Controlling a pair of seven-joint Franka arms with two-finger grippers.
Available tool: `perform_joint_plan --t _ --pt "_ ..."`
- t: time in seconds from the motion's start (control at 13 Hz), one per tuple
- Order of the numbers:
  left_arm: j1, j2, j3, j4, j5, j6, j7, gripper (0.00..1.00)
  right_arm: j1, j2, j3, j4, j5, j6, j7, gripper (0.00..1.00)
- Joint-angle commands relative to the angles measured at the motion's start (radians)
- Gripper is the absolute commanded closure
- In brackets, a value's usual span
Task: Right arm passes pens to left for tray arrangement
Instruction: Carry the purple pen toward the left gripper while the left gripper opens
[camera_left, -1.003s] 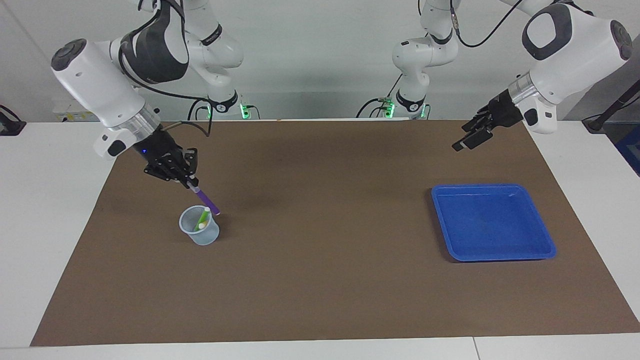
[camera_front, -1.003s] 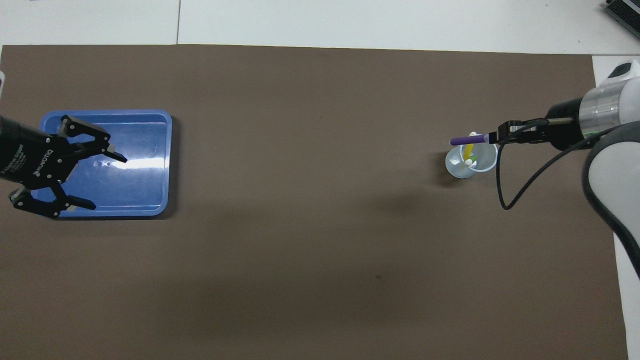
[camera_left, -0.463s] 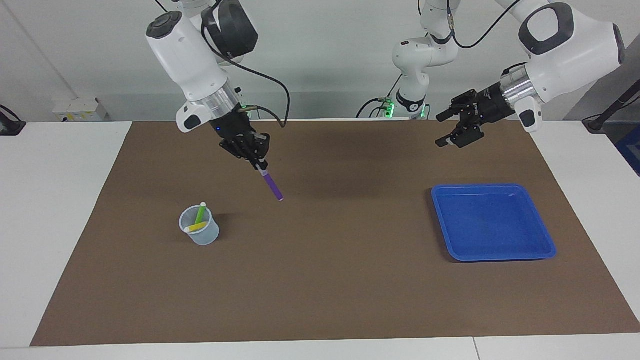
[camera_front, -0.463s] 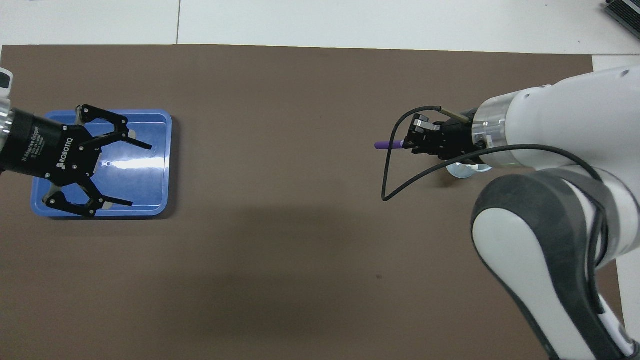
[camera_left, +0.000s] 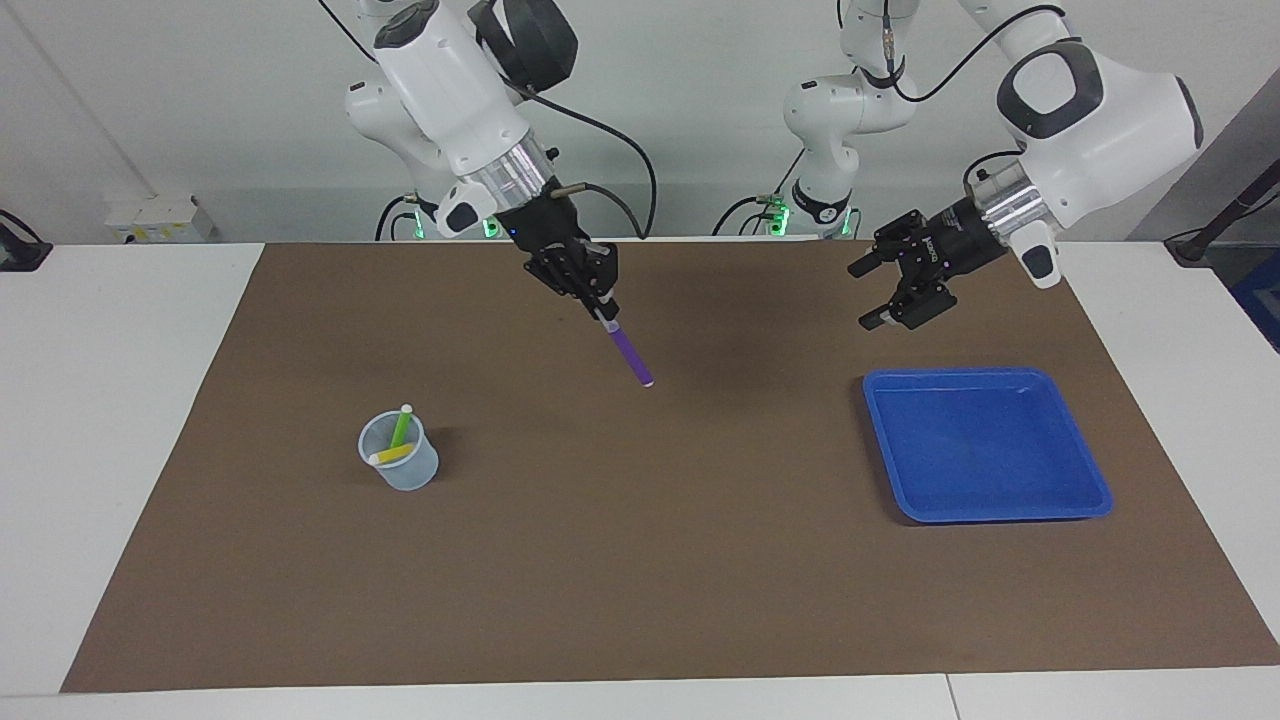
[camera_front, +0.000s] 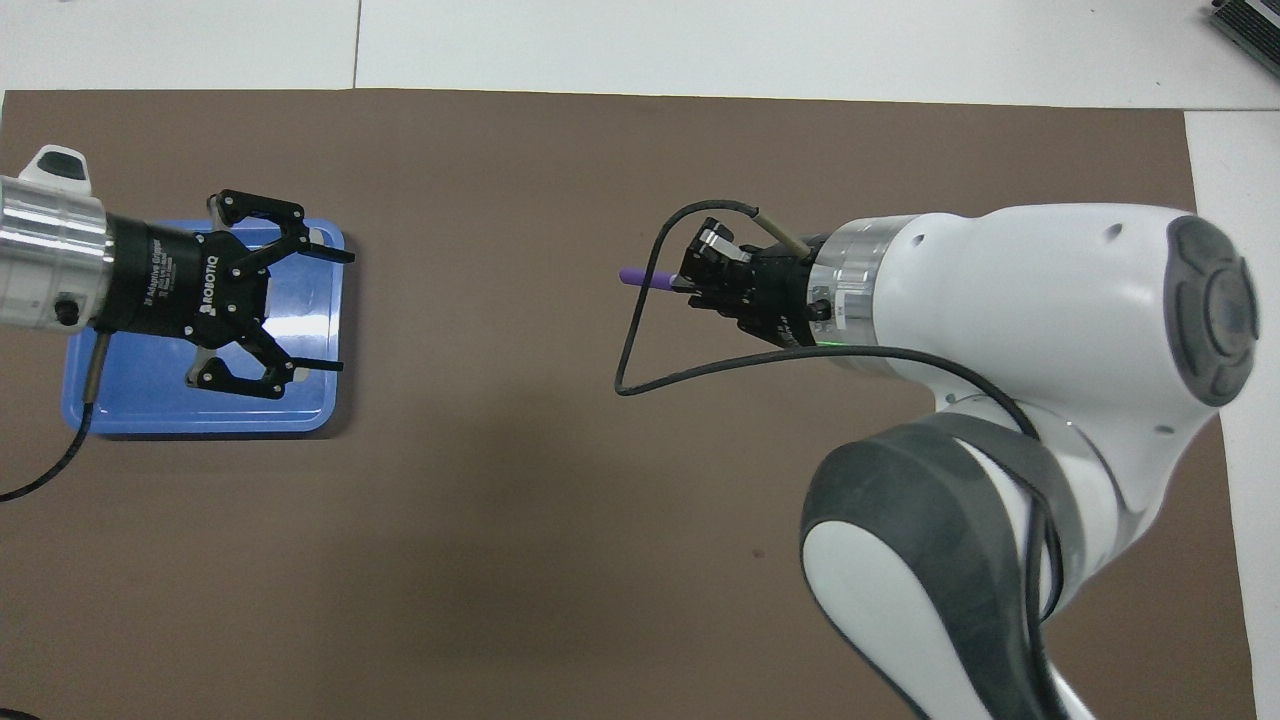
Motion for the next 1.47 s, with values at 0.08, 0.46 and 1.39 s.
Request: perform_joint_plan --t 0.08,0.46,1.39 --pt "-0.102 -0.040 0.010 -0.052 -0.020 0.120 -0.092 0.05 0.068 -0.002 -0.001 -0.014 0.028 0.058 0.074 1.00" --pt "-0.203 -0.031 0.010 -0.080 -0.036 0.351 -0.080 0.03 0.161 0.001 -0.001 -0.042 0.032 0.129 0.146 1.00" --pt "-0.200 -0.131 0.016 -0.292 -0.034 0.349 0.239 0.02 0.224 0.050 -0.001 -0.056 0.032 0.203 0.189 1.00"
